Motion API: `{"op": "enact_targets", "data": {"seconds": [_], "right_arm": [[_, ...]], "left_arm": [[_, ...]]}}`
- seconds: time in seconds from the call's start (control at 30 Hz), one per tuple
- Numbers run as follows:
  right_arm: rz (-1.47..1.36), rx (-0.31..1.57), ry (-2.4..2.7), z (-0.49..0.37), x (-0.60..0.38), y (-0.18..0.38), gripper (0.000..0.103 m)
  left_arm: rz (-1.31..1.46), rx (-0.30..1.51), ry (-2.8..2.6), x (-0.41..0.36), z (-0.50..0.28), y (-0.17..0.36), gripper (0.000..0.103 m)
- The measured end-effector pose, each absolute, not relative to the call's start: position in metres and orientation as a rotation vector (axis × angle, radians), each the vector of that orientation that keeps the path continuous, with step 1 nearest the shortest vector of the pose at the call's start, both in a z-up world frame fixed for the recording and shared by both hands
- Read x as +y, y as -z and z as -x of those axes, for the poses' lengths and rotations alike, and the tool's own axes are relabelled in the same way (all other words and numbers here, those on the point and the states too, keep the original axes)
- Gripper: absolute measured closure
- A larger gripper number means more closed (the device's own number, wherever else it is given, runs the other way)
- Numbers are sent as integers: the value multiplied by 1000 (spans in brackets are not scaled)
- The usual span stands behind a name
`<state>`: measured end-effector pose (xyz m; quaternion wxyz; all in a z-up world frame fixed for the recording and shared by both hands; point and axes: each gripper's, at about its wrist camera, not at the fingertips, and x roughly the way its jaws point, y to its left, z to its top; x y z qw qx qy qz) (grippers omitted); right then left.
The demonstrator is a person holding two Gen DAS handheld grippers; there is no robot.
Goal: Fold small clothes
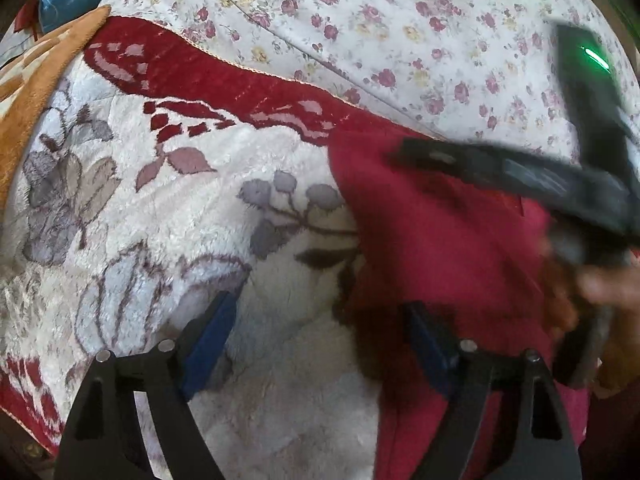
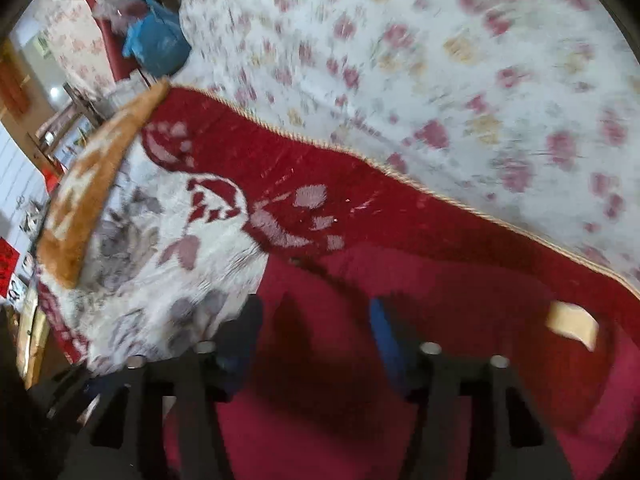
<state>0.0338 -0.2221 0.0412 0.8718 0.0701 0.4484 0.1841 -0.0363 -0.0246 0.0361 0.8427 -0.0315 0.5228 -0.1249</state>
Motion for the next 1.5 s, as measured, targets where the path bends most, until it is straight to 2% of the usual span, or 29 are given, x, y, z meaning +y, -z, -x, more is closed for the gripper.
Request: {"op": "enact_targets", "data": {"seconds": [0.03, 0.27, 0.5, 0.67, 0.8, 0.97, 1.13, 1.2, 1.4, 1.5], "right_arm": [[-131, 932, -361, -22, -232, -45, 28], [-44, 991, -40, 71, -327, -41, 28], [-177, 1045, 162, 108, -415, -14, 28], [-242, 1053, 196, 109, -441, 2, 27], [-247, 1000, 212, 118, -445, -17, 27], [-258, 903, 117, 122, -432, -38, 27], [-211, 1018, 86, 109, -416, -8, 27], [-179, 1005, 90, 111, -411, -8, 26], [-243, 919, 108, 127, -436, -42, 26], [-280, 847, 236, 141, -471, -60, 21]], "left_arm": [[68, 1094, 262, -23, 40, -39, 20], [-66, 896, 164, -36, 62, -72, 19], [-120, 878, 172, -69, 56, -66, 16], [-146, 957, 119, -79, 42, -39, 16], [-156, 993, 99, -81, 37, -25, 15], [-187, 973, 95, -86, 40, -27, 15], [-175, 961, 99, -87, 41, -33, 15], [-171, 950, 108, -87, 43, -37, 15], [-124, 965, 141, -83, 54, -48, 15], [-109, 965, 170, -89, 57, -61, 15]]}}
